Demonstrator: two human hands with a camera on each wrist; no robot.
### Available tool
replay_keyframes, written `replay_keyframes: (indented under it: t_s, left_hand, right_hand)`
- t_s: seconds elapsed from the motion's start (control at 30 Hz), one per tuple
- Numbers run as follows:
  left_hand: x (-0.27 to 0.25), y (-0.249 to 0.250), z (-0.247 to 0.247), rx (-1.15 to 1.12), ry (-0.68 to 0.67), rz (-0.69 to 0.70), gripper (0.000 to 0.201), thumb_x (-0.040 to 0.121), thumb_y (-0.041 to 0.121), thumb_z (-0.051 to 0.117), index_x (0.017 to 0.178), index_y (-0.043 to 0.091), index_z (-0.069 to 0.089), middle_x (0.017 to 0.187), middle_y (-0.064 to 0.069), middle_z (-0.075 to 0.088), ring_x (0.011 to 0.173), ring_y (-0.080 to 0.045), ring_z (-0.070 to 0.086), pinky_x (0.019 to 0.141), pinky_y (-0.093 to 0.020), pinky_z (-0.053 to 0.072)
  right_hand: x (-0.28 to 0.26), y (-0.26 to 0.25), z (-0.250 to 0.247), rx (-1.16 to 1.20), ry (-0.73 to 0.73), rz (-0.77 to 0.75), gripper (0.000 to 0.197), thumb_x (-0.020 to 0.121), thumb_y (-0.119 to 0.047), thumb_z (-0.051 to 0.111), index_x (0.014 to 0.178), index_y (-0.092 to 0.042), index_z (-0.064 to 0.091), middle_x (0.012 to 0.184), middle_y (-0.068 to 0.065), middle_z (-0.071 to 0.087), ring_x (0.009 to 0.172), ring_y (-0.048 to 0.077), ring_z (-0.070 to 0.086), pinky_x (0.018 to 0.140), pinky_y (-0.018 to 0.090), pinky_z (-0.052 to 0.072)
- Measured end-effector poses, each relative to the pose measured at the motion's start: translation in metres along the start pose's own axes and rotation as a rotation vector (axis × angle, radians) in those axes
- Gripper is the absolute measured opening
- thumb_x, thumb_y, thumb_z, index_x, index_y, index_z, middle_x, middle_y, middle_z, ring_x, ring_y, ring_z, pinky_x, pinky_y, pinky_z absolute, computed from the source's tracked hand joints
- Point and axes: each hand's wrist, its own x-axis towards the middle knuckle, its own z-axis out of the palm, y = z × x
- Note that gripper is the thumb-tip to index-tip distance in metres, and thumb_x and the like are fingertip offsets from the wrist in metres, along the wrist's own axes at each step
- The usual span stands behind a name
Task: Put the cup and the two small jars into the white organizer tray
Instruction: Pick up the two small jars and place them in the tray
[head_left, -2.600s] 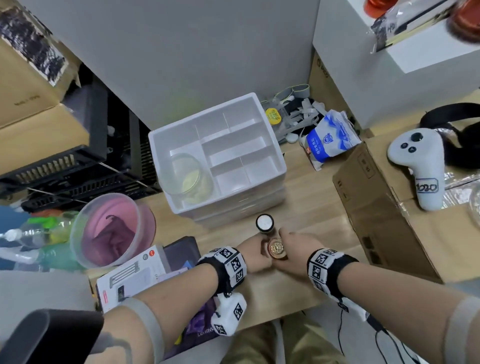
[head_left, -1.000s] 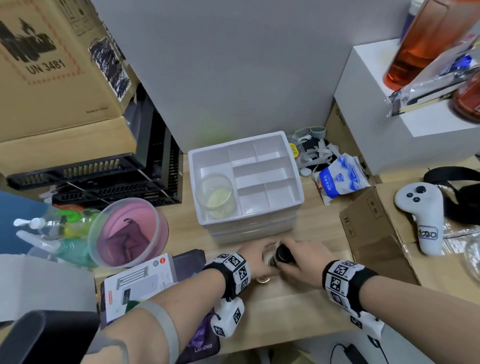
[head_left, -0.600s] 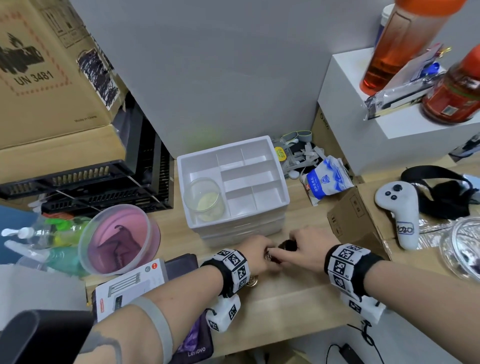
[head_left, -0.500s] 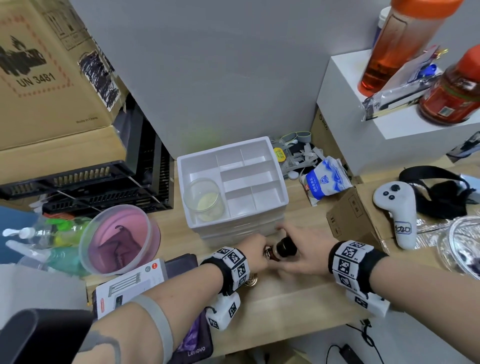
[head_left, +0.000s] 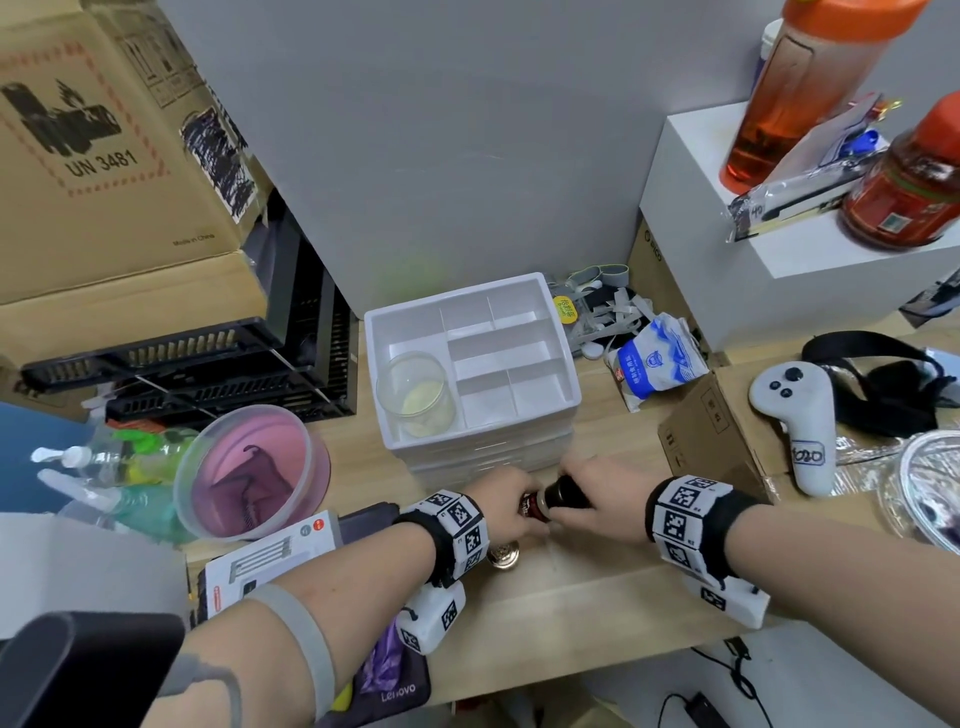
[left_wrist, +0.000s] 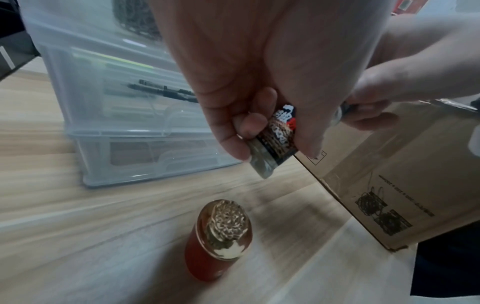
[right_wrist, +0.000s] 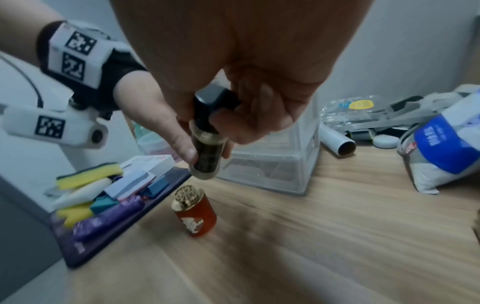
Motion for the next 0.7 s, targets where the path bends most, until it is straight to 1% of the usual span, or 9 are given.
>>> replay_keyframes:
  t_s: [0.1, 0.2, 0.23, 0.3, 0.33, 0.43, 0.5, 0.6, 0.7]
  left_hand:
    - [-0.003, 0.000, -0.002, -0.007, 0.034, 0.018, 0.024, 0.087, 0.027, 0.080, 0.099, 0.008, 0.074, 0.083, -0.004, 0.064, 0.075, -0.017, 0.056, 0.069, -0.027, 0.039]
    - [-0.005, 0.000, -0.004, -0.076, 0.081, 0.003, 0.032, 0.084, 0.023, 0.083, 0.111, 0.009, 0.074, 0.096, -0.010, 0.073, 0.086, -0.020, 0.062, 0.076, -0.027, 0.043]
    - [-0.006, -0.001, -0.003, -0.083, 0.082, -0.019, 0.046, 0.081, 0.024, 0.085, 0.123, 0.012, 0.071, 0.108, -0.011, 0.074, 0.096, -0.022, 0.065, 0.082, -0.028, 0.046]
    - [-0.009, -0.006, 0.000, -0.027, 0.030, -0.093, 0.087, 0.075, 0.033, 0.088, 0.149, 0.014, 0.047, 0.132, -0.012, 0.065, 0.119, -0.027, 0.061, 0.097, -0.031, 0.048]
    - [-0.011, -0.010, 0.003, 0.036, -0.005, -0.147, 0.100, 0.071, 0.039, 0.089, 0.152, 0.012, 0.037, 0.137, -0.013, 0.059, 0.122, -0.030, 0.058, 0.098, -0.034, 0.047]
    - [-0.018, -0.026, 0.015, 0.233, -0.050, -0.272, 0.094, 0.063, 0.055, 0.090, 0.130, 0.012, 0.041, 0.128, -0.012, 0.049, 0.110, -0.031, 0.059, 0.090, -0.039, 0.052]
    - [-0.017, -0.032, 0.025, 0.281, -0.090, -0.292, 0.090, 0.057, 0.058, 0.092, 0.121, 0.016, 0.044, 0.125, -0.010, 0.048, 0.106, -0.032, 0.060, 0.091, -0.045, 0.055]
    - [-0.010, -0.030, 0.042, 0.376, -0.180, -0.314, 0.086, 0.065, 0.050, 0.091, 0.129, 0.017, 0.044, 0.131, -0.010, 0.048, 0.111, -0.036, 0.062, 0.092, -0.049, 0.056]
    - [-0.006, -0.029, 0.051, 0.464, -0.216, -0.316, 0.066, 0.085, 0.027, 0.081, 0.138, 0.010, 0.045, 0.135, -0.016, 0.054, 0.117, -0.039, 0.062, 0.092, -0.046, 0.053]
  right_hand:
    - [0.004, -0.003, 0.008, 0.089, 0.064, 0.001, 0.040, 0.090, -0.051, 0.059, 0.102, -0.015, 0.047, 0.095, 0.010, 0.065, 0.081, 0.027, 0.061, 0.066, 0.032, 0.043]
    - [0.011, -0.003, 0.011, 0.110, 0.112, 0.013, 0.040, 0.088, -0.054, 0.059, 0.099, -0.017, 0.046, 0.091, 0.009, 0.065, 0.080, 0.027, 0.062, 0.068, 0.036, 0.047]
    - [0.011, -0.003, 0.011, 0.102, 0.118, 0.020, 0.041, 0.087, -0.054, 0.060, 0.098, -0.017, 0.046, 0.091, 0.009, 0.066, 0.079, 0.027, 0.062, 0.069, 0.037, 0.049]
    - [0.011, -0.001, 0.011, 0.099, 0.117, 0.026, 0.041, 0.081, -0.053, 0.064, 0.097, -0.018, 0.048, 0.092, 0.008, 0.066, 0.081, 0.028, 0.063, 0.071, 0.039, 0.052]
    - [0.009, 0.001, 0.011, 0.086, 0.114, 0.022, 0.041, 0.077, -0.051, 0.067, 0.096, -0.020, 0.047, 0.092, 0.007, 0.066, 0.082, 0.029, 0.063, 0.072, 0.039, 0.053]
    - [0.002, 0.007, 0.011, 0.039, 0.110, -0.038, 0.040, 0.069, -0.045, 0.069, 0.095, -0.025, 0.046, 0.095, -0.001, 0.058, 0.085, 0.022, 0.056, 0.072, 0.036, 0.050]
    - [-0.004, 0.010, 0.012, 0.061, 0.159, -0.098, 0.040, 0.070, -0.048, 0.068, 0.097, -0.025, 0.051, 0.096, -0.007, 0.051, 0.086, 0.014, 0.049, 0.073, 0.030, 0.043]
    - [-0.016, 0.005, 0.004, 0.198, 0.217, -0.141, 0.038, 0.075, -0.059, 0.063, 0.096, -0.029, 0.052, 0.092, -0.012, 0.058, 0.080, 0.009, 0.055, 0.071, 0.029, 0.048]
    - [-0.028, -0.007, -0.014, 0.243, 0.308, -0.202, 0.039, 0.073, -0.059, 0.062, 0.089, -0.023, 0.056, 0.077, -0.006, 0.064, 0.070, 0.014, 0.060, 0.065, 0.037, 0.051]
